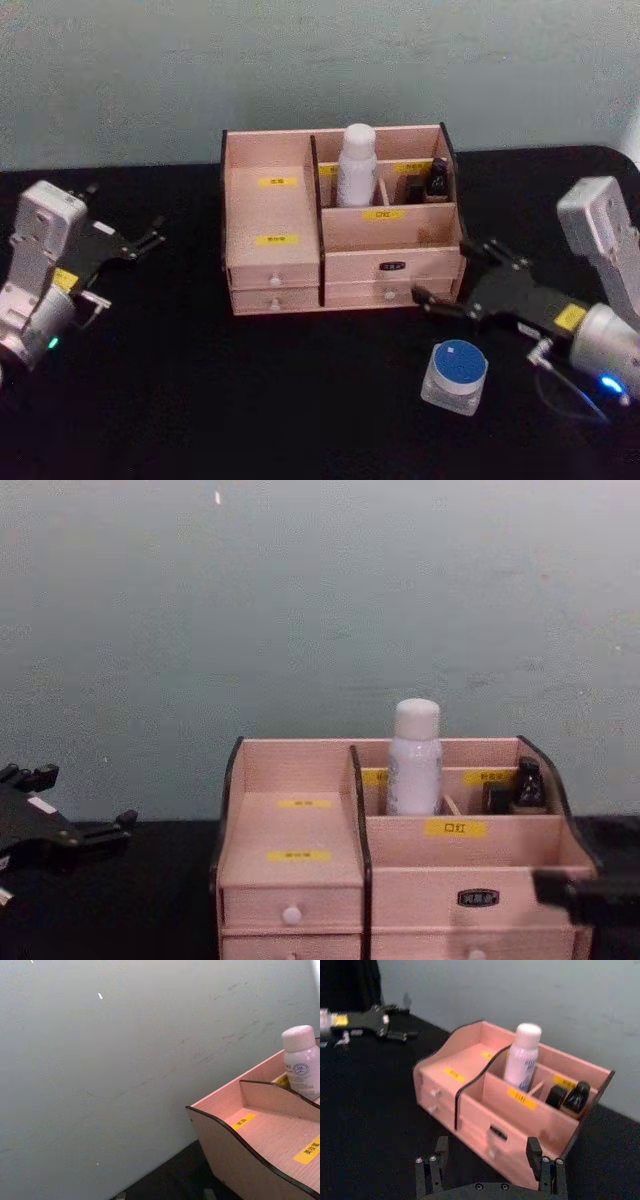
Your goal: Pick up the facial cleanser and watermelon frost from the table and place them into the tiered storage box.
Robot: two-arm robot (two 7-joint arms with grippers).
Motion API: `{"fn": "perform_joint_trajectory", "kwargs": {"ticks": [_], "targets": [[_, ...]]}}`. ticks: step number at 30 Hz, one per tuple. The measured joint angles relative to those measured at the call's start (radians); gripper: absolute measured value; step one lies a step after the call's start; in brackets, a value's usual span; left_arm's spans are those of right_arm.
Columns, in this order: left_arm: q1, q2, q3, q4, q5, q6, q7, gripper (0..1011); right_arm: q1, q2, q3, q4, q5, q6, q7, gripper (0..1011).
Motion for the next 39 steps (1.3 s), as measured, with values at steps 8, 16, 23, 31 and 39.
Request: {"fn": "perform_joint_trajectory", "kwargs": {"ticks": [8,16,23,31,39], "targets": [[0.000,0.000,0.000,0.000,0.000,0.000,0.000,1001,-0.095,0.080,0.017,-0.061,0.003,0.058,-0.002,1000],[0.000,0.000,0.000,0.000,0.000,0.000,0.000,1001,-0.108,0.104,0.004,-0.074,-0.002,0.124,-0.005,1000],[0.000,0.000,0.000,0.000,0.000,0.000,0.000,1001,-0.100,0.110,-0.009,-0.075,-0.008,0.159,-0.007,1000],[0.000,0.000,0.000,0.000,0.000,0.000,0.000,1001,-0.094,0.119,-0.021,-0.076,-0.014,0.184,-0.002,1000],[0.000,0.000,0.000,0.000,0.000,0.000,0.000,1001,-0.083,0.119,-0.033,-0.071,-0.026,0.217,-0.006,1000]]}}
